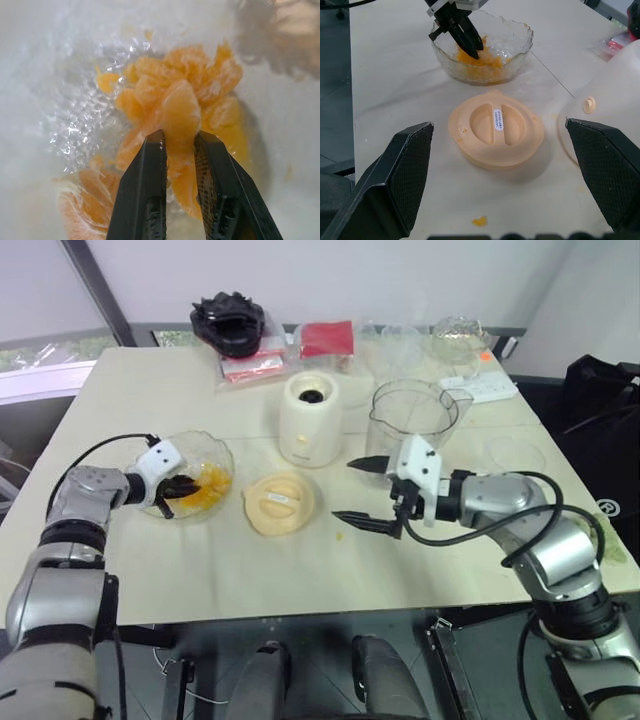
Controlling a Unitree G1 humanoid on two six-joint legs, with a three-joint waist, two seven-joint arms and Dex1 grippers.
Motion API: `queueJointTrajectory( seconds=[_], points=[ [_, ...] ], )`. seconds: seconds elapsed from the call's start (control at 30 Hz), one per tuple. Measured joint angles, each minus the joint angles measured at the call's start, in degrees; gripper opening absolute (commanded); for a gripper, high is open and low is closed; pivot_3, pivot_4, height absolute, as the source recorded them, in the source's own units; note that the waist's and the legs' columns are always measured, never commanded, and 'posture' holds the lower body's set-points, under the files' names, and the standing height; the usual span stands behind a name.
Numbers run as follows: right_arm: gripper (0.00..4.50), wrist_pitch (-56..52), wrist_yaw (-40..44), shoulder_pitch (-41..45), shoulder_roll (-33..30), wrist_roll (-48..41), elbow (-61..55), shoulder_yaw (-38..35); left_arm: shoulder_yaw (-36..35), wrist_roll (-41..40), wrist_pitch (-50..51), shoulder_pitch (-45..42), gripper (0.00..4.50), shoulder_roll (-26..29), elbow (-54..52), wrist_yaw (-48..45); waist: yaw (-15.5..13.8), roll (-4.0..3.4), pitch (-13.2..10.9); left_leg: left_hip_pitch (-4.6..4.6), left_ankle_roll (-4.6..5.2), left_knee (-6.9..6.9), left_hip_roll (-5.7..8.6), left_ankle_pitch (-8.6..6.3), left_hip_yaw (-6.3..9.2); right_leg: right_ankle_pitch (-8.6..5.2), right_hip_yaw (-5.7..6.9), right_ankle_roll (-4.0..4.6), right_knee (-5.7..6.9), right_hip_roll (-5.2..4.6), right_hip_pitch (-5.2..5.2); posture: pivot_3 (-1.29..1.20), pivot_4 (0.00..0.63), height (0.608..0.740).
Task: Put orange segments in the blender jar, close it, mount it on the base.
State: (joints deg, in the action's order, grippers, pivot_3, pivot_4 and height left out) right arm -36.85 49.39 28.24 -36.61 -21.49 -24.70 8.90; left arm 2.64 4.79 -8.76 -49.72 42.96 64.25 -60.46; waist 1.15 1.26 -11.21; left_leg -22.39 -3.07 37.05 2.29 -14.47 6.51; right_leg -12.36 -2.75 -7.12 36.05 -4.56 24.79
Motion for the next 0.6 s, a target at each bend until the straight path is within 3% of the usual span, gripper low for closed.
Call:
queueJointTrajectory(
  seconds=[0.17,0.33,0.6],
  points=[
    [4.43,0.3,0.1,0.2,0.1,0.0,0.2,0.3,-5.1,-5.9,6.2,3.0,0.86,4.0,-11.1,-2.5,0.2,-0.02,0.0,0.01,0.0,-0.02,-0.01,0.0,0.0,0.0,0.0,0.0,0.01,-0.01,0.0,0.0,0.15,0.74],
    [4.43,0.9,0.5,0.5,0.2,0.1,0.5,0.9,-8.8,-10.3,14.0,13.1,0.86,6.8,-24.2,-3.1,1.0,-0.03,0.0,0.02,0.0,-0.02,-0.03,0.0,0.08,0.0,0.02,0.01,0.05,0.0,0.0,0.0,0.15,0.74],
    [4.43,1.8,1.0,1.1,0.8,0.3,1.5,1.8,-5.4,-8.7,12.7,14.5,0.86,5.6,-27.4,-3.1,0.8,-0.02,0.0,0.02,0.0,0.03,0.0,0.0,0.07,0.0,0.02,0.02,0.03,0.0,-0.04,0.0,0.15,0.74]
  ],
)
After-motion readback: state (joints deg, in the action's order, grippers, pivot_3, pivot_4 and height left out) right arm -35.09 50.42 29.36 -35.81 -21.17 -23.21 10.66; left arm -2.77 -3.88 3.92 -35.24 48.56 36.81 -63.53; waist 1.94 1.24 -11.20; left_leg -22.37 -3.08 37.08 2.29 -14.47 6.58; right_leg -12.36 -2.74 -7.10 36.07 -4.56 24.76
